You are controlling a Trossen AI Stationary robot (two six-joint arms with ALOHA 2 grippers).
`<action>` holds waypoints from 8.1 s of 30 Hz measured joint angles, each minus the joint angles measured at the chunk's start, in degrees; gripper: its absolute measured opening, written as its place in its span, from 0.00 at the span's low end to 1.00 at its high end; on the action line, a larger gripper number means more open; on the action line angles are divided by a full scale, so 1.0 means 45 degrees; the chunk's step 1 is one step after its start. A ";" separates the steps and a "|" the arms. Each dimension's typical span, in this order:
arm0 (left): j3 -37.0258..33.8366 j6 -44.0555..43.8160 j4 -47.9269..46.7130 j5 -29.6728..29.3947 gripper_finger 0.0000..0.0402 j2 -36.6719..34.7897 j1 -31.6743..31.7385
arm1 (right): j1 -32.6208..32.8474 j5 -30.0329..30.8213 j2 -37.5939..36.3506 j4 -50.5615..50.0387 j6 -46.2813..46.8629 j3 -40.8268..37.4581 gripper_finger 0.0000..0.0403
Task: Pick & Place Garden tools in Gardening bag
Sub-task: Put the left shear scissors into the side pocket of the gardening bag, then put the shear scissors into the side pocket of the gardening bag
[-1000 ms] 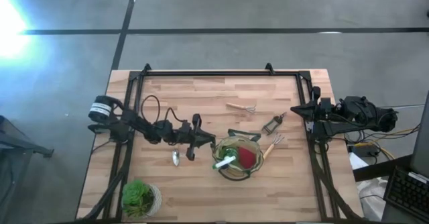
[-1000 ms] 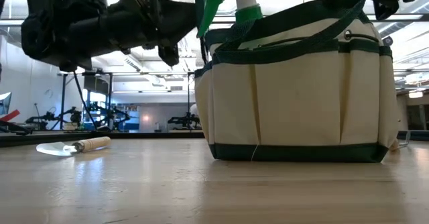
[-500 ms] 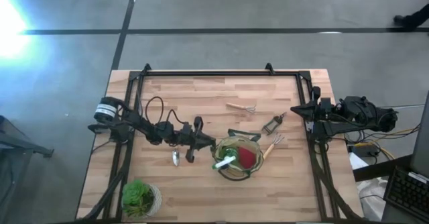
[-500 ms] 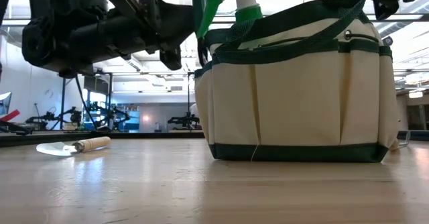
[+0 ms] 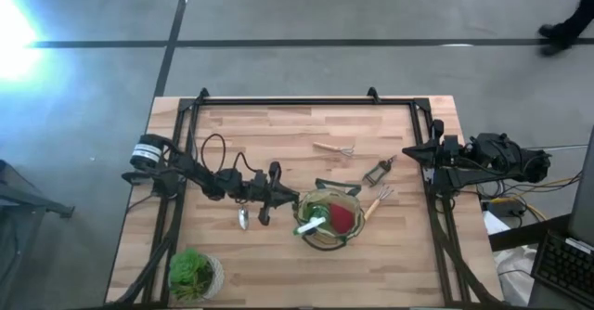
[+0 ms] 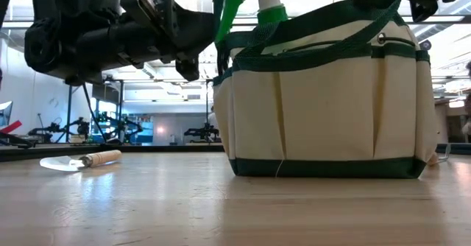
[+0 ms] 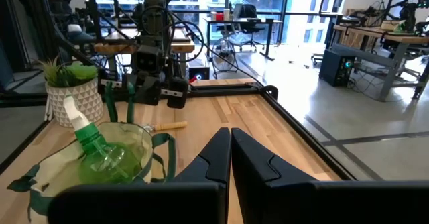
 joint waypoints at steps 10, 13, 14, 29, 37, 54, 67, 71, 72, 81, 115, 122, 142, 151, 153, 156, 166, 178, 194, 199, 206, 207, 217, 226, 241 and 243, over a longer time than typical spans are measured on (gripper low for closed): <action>0.0268 0.0104 -0.0576 -0.0085 0.06 0.0005 0.0000 | -0.0001 0.0004 0.0000 0.0005 0.0000 0.0000 0.02; 0.0304 0.0146 -0.0658 -0.0081 0.06 0.0005 0.0000 | -0.0002 0.0003 0.0000 0.0005 0.0000 0.0000 0.02; 0.0304 0.0148 -0.0684 -0.0081 0.06 0.0005 0.0000 | 0.0000 0.0000 0.0000 0.0000 0.0000 0.0000 0.02; 0.0314 0.0405 -0.1183 -0.0115 0.06 0.0005 0.0000 | -0.0005 0.0005 0.0000 0.0005 0.0000 0.0000 0.02; 0.0467 0.0543 -0.0308 -0.0174 0.06 0.0667 0.0005 | 0.0000 0.0000 0.0000 0.0005 0.0000 0.0000 0.02; 0.1397 0.0436 -0.0136 0.0029 0.06 0.1894 0.0010 | -0.0001 0.0004 0.0000 0.0000 0.0000 0.0000 0.02; 0.1247 0.0779 -0.0144 0.0303 0.06 0.1875 0.0005 | 0.0000 0.0004 0.0000 0.0000 0.0000 0.0000 0.02; 0.1222 0.0987 -0.0212 0.0303 0.06 0.1868 0.0005 | 0.0000 0.0002 0.0000 0.0000 0.0000 0.0000 0.02; 0.1222 0.1005 -0.0240 0.0302 0.06 0.1865 0.0005 | 0.0000 0.0002 0.0000 0.0002 0.0000 0.0000 0.02; 0.1245 0.1116 -0.0531 0.0285 0.06 0.1850 0.0005 | -0.0002 0.0003 0.0000 0.0001 0.0000 0.0000 0.02; 0.1402 0.0446 -0.1421 0.0269 0.27 0.1783 0.0015 | 0.0000 0.0001 0.0000 0.0000 0.0000 0.0000 0.02; 0.1451 0.0086 -0.1421 0.0400 0.35 0.1778 0.0015 | -0.0001 0.0003 0.0000 0.0003 0.0000 0.0000 0.02; 0.1407 0.0058 -0.3449 0.1100 0.52 0.0631 0.0019 | 0.0000 0.0005 0.0000 0.0000 0.0000 0.0000 0.02; 0.1397 0.0199 -0.6348 0.1005 0.47 -0.0713 0.0019 | 0.0000 0.0005 0.0000 0.0005 0.0000 0.0000 0.02; 0.1392 0.0239 -0.6493 0.0998 0.45 -0.0774 0.0019 | 0.0000 0.0005 0.0000 0.0004 0.0000 0.0000 0.02; 0.1392 0.0294 -0.6540 0.0992 0.43 -0.0797 0.0015 | -0.0002 0.0002 0.0000 0.0005 0.0000 0.0000 0.02; 0.1378 0.0287 -0.6827 0.0983 0.42 -0.0863 0.0015 | -0.0001 0.0001 -0.0001 0.0000 0.0000 0.0000 0.02; 0.1107 0.0163 -0.8873 0.0979 0.42 -0.2334 0.0015 | 0.0000 0.0000 0.0000 0.0000 0.0000 0.0000 0.02; -0.0390 0.0000 -0.8898 0.0378 0.41 -0.4260 0.0015 | -0.0002 0.0000 -0.0002 0.0013 0.0000 0.0000 0.02; -0.0958 -0.0269 -0.8956 -0.0151 0.41 -0.4813 0.0015 | -0.0001 0.0001 -0.0005 0.0033 0.0000 0.0000 0.02; -0.1692 -0.0602 -0.8862 -0.1000 0.41 -0.5391 0.0015 | -0.0002 0.0005 -0.0005 0.0034 0.0000 0.0000 0.02; -0.1739 -0.0606 -0.8818 -0.1169 0.41 -0.5455 0.0015 | -0.0005 0.0001 -0.0001 0.0038 0.0000 0.0000 0.02; -0.2423 -0.0834 -0.8835 -0.1562 0.41 -0.6187 0.0015 | -0.0001 -0.0028 0.0011 0.0044 0.0000 0.0000 0.02; -0.2901 -0.0935 -0.8834 -0.1659 0.41 -0.6980 0.0015 | -0.0001 -0.0073 0.0015 0.0035 0.0000 0.0000 0.02; -0.4222 -0.0959 -0.8071 -0.1804 0.41 -0.8686 0.0015 | 0.0000 -0.0087 0.0029 0.0043 0.0000 0.0000 0.02; -0.4446 -0.0884 -0.7881 -0.1837 0.41 -0.9008 0.0015 | 0.0000 -0.0092 0.0029 0.0041 0.0000 0.0000 0.02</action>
